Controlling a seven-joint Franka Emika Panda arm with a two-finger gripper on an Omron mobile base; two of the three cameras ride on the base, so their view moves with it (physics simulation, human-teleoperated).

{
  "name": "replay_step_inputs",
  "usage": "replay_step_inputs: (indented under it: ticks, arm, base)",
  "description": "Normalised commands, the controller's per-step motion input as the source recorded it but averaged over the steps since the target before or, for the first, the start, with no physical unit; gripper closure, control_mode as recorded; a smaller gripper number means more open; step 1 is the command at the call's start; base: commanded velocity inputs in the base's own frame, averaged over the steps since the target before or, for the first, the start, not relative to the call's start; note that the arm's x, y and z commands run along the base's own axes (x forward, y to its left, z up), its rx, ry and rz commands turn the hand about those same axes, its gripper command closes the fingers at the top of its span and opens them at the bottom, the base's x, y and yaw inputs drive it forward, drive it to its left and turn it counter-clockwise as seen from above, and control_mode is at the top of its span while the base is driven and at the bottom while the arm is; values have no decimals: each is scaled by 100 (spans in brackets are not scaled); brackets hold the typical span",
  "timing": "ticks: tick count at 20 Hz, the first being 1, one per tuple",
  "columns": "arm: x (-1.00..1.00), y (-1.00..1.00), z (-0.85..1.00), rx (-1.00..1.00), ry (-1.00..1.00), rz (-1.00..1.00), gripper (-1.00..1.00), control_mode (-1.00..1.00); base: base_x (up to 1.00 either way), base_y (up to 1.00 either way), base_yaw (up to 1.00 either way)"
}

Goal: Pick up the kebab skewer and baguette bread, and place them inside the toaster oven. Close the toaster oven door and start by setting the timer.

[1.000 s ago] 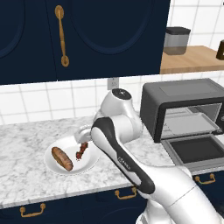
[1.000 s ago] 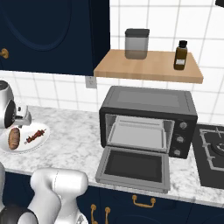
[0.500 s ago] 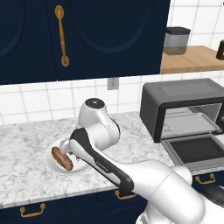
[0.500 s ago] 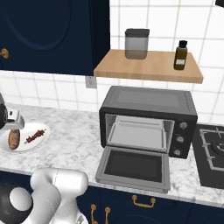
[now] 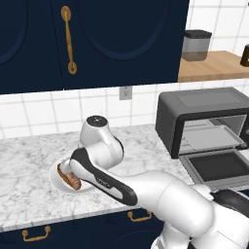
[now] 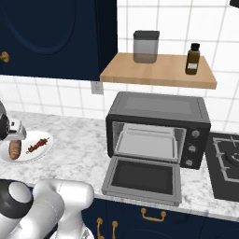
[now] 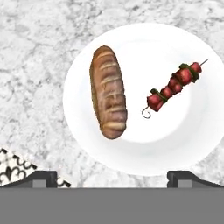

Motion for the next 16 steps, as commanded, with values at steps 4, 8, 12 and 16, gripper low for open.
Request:
replay_step_inputs:
  ticks: [4, 8, 12, 16]
  arm:
    - [54, 6, -21, 0, 10, 0, -100, -100]
    - [36, 26, -26, 0, 10, 0, -100, -100]
    - [28, 34, -39, -1, 4, 0, -100, -100]
    - [18, 23, -35, 0, 0, 0, -100, -100]
  base:
    - [0, 0, 0]
    - [0, 0, 0]
    - [0, 0, 0]
    - [0, 0, 0]
